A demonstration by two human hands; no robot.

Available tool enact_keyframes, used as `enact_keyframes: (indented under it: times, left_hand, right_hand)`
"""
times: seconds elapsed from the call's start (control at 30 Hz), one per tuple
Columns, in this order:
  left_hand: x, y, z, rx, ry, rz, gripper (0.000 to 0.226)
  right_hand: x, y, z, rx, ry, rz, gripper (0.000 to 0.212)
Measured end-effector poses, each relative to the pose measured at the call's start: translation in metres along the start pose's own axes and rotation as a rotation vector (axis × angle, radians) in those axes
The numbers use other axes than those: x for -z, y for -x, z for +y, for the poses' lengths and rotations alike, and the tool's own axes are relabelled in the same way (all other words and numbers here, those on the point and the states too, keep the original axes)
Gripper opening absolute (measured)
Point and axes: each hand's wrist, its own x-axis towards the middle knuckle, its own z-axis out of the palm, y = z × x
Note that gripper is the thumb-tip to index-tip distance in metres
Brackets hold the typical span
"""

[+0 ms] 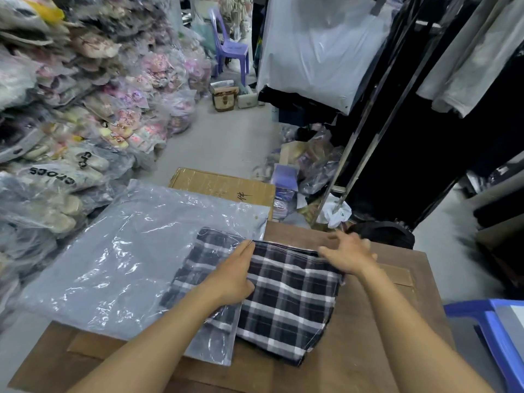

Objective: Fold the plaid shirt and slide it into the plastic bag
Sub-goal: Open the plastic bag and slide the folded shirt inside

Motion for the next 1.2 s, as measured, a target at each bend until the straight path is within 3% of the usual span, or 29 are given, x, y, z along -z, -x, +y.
enact_keyframes:
  times: [0.1,0.2,0.47,0.77,0.87,1.0,1.07,1.2]
  left_hand:
    - [-0.001,-0.001,0.002,-0.003,-0.01,0.002,0.091]
    - [-0.003,-0.002,0.004,-0.014,-0.015,0.003,0.092]
    - [-0.005,0.001,0.014,-0.039,0.018,-0.017,0.092]
    - [-0.012,0.007,0.025,-0.127,0.074,0.015,0.094]
    - [-0.009,0.006,0.023,-0.128,0.086,0.045,0.094]
    - [-0.004,0.006,0.019,-0.14,0.109,0.049,0.095]
    - [-0.003,0.006,0.02,-0.143,0.097,0.033,0.096]
    - [-0.004,0.009,0.027,-0.162,-0.041,-0.089,0.092]
  right_hand:
    - [0.006,-0.001,0.027,-0.132,-0.304,-0.175,0.036]
    - [-0.009,-0.003,0.035,-0.197,-0.407,-0.244,0.013]
    - [-0.036,-0.004,-0.002,-0.167,-0.706,-0.217,0.028]
    - [-0.079,0.014,-0.086,-0.048,-1.103,-0.316,0.02]
    - [-0.089,0.016,-0.096,-0.046,-1.283,-0.425,0.032]
    - [-0.091,0.01,-0.087,-0.057,-1.454,-0.579,0.02]
    - [-0.084,0.002,-0.078,-0.076,-1.407,-0.472,0.016]
    - [-0.076,-0.026,-0.062,-0.111,-1.061,0.047,0.022]
